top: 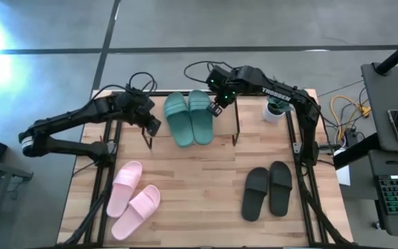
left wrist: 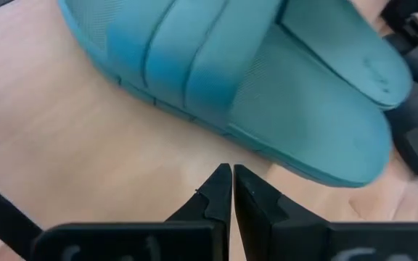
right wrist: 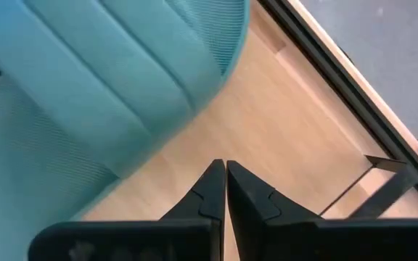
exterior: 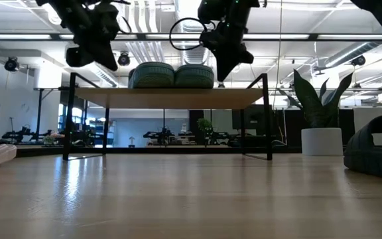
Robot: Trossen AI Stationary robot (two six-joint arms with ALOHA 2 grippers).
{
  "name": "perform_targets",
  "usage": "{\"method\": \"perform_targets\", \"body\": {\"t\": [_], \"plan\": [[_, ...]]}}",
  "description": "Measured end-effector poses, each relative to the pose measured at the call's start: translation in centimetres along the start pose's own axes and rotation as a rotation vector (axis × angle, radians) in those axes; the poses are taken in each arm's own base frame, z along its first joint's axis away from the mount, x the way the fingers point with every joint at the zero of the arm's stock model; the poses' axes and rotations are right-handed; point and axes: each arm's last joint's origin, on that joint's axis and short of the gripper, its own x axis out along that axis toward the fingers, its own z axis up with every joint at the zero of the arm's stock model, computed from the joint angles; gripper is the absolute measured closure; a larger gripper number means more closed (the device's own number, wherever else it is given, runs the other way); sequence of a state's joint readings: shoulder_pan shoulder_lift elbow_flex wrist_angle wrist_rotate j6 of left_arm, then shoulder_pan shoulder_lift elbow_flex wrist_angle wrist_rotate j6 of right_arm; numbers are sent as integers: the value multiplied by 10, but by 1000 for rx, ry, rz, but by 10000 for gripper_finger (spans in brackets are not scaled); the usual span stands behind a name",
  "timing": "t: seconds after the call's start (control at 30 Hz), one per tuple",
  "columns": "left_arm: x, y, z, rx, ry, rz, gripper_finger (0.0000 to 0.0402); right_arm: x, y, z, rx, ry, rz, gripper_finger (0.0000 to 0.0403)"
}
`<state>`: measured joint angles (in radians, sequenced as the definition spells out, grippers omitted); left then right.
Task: Pick and place slides into the shelf
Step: Adjust the green slides on the shelf
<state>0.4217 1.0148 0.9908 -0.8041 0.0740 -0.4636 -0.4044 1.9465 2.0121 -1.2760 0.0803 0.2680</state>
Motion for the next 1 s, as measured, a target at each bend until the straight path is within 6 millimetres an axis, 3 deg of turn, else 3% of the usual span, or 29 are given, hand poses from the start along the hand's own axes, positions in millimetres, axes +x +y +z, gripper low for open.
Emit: {"method": "perform_targets", "body": {"t": [0.5, 0.8, 1.0], "plan": [[51, 5, 24, 66, 15, 65, 400, 4, 0, -3, -2, 22, -6, 394], [45, 4, 46, 142, -51, 148, 400, 5, 2, -4, -9, 25, -4, 394], [32, 14, 45, 157, -11, 217, 400, 6, 4, -5, -13, 35, -5, 394]]}}
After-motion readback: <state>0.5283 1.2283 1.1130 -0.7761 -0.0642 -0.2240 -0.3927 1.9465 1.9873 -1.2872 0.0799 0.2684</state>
